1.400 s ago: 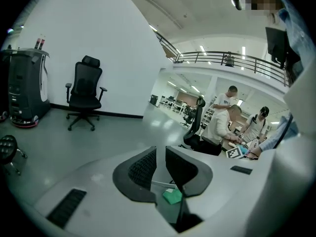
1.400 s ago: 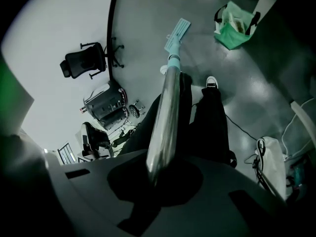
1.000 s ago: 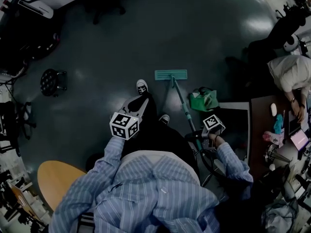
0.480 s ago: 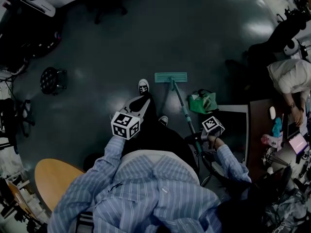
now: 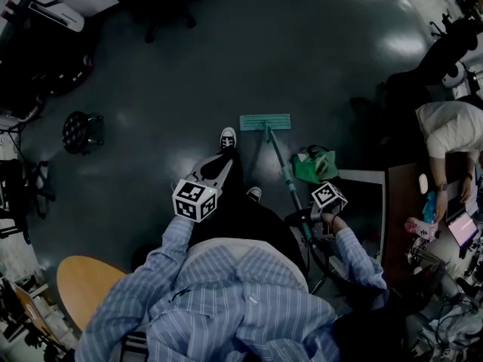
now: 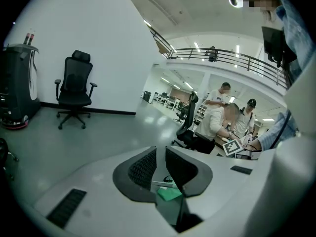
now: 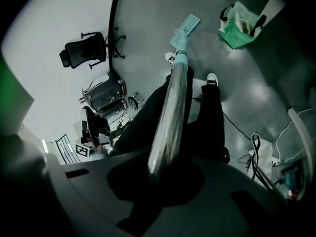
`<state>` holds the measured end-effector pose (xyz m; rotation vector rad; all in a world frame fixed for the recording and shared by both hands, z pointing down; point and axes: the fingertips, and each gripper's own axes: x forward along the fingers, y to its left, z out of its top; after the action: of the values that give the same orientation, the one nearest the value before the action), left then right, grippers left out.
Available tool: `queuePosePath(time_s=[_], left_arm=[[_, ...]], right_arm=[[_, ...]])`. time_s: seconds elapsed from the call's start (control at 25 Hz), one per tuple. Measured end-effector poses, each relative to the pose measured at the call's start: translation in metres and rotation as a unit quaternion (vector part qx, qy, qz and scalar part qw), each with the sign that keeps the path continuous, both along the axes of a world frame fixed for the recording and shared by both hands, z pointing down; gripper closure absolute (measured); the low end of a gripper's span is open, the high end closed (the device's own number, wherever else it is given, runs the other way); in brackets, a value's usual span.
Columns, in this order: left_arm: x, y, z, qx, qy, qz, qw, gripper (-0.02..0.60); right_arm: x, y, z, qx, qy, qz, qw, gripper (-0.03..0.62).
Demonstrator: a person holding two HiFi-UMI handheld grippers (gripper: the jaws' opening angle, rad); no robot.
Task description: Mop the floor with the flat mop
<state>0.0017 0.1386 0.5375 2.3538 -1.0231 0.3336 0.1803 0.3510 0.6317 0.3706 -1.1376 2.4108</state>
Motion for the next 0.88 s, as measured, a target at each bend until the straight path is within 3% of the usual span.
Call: queuePosePath(time_s=[0.36,0.88], left_arm=[[-0.019,-0.06,0.009,-0.026,0.0,-0.01,0.9996,0.52],[-0.049,-0.224,0.032,-0.056,-0.001,0.009,0.9984,0.52]], right_arm=[[-0.017,-0.106,0.015,0.01,0.001,-0.004,1.0,0.563],[-0.057,-0.38,0.033,0.025,0.035,-0.022,0.999,0.563]])
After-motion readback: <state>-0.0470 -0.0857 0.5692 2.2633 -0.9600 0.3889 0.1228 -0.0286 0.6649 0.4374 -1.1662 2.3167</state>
